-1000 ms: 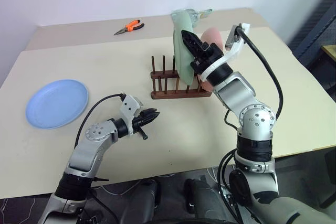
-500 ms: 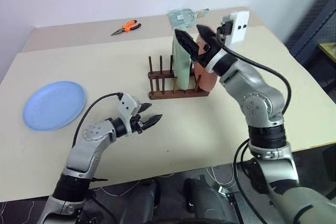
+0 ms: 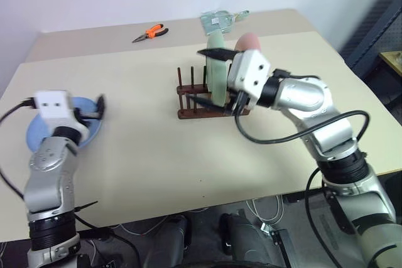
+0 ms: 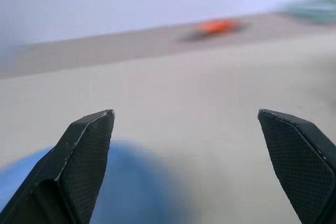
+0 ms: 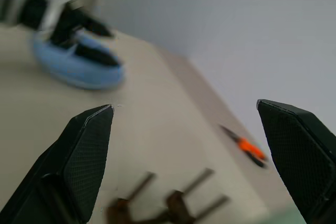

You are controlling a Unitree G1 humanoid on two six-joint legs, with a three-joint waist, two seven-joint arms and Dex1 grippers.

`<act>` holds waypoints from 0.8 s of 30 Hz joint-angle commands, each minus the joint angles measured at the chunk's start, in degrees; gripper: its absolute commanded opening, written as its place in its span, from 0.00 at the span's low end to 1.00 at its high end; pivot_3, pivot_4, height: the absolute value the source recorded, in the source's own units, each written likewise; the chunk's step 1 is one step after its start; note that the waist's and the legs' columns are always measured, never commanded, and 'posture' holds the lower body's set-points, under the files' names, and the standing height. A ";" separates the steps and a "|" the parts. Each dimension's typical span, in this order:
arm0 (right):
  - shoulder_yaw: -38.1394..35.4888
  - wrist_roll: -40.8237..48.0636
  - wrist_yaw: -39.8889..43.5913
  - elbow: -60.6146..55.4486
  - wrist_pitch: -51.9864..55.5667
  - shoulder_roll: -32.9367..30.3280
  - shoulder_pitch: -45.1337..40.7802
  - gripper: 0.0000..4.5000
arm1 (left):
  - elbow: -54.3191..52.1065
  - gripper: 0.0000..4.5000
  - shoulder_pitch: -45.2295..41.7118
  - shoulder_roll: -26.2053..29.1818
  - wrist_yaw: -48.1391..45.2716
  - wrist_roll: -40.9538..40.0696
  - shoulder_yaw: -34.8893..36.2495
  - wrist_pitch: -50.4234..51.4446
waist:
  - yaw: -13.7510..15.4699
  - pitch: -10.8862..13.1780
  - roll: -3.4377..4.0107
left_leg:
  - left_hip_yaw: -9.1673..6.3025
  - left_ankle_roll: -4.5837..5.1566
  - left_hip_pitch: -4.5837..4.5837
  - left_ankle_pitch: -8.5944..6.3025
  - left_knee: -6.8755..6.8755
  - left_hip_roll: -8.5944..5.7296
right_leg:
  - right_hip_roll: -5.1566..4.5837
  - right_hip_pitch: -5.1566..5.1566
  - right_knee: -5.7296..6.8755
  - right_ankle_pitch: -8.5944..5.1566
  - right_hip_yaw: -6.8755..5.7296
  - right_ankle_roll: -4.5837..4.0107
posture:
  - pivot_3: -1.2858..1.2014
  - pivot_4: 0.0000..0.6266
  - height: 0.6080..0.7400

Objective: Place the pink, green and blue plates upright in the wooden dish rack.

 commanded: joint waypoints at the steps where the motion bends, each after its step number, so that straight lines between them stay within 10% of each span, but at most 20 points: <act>1: 1.57 -2.93 1.26 1.37 -3.16 2.21 0.55 0.99 | 1.22 1.00 -1.01 -0.31 10.54 0.83 9.12 6.11 | 0.08 -0.05 -0.09 | -0.01 -0.01 0.00 0.00 0.00 -0.01 | 0.00 0.01 0.00 0.00 -0.01 0.00 | 0.52 0.24 0.91; 11: 1.93 -5.93 3.94 3.68 -6.33 5.43 3.12 0.99 | -1.74 1.00 -2.37 -7.96 15.77 -20.05 25.12 25.43 | 0.98 -0.15 -0.40 | -0.07 -0.08 0.01 0.01 0.07 -0.02 | 0.00 0.05 0.02 0.03 -0.07 0.02 | 0.52 0.24 0.91; 20: 0.17 -7.30 2.70 3.77 -5.76 6.28 3.98 1.00 | 0.56 0.02 -5.28 -8.86 21.34 -26.88 26.80 27.46 | 0.95 -0.22 -0.55 | -0.11 -0.21 0.02 0.03 0.04 -0.02 | 0.03 0.04 0.03 0.04 -0.09 0.00 | 0.52 0.24 0.91; 24: -0.11 -8.59 2.76 3.78 -5.20 5.45 3.31 1.00 | -4.17 0.00 -6.88 -5.20 12.62 -25.01 16.37 21.24 | 1.15 -0.24 -0.62 | -0.12 -0.35 0.03 -0.01 0.05 -0.02 | 0.03 0.07 0.03 0.05 -0.10 -0.03 | 0.52 0.24 0.91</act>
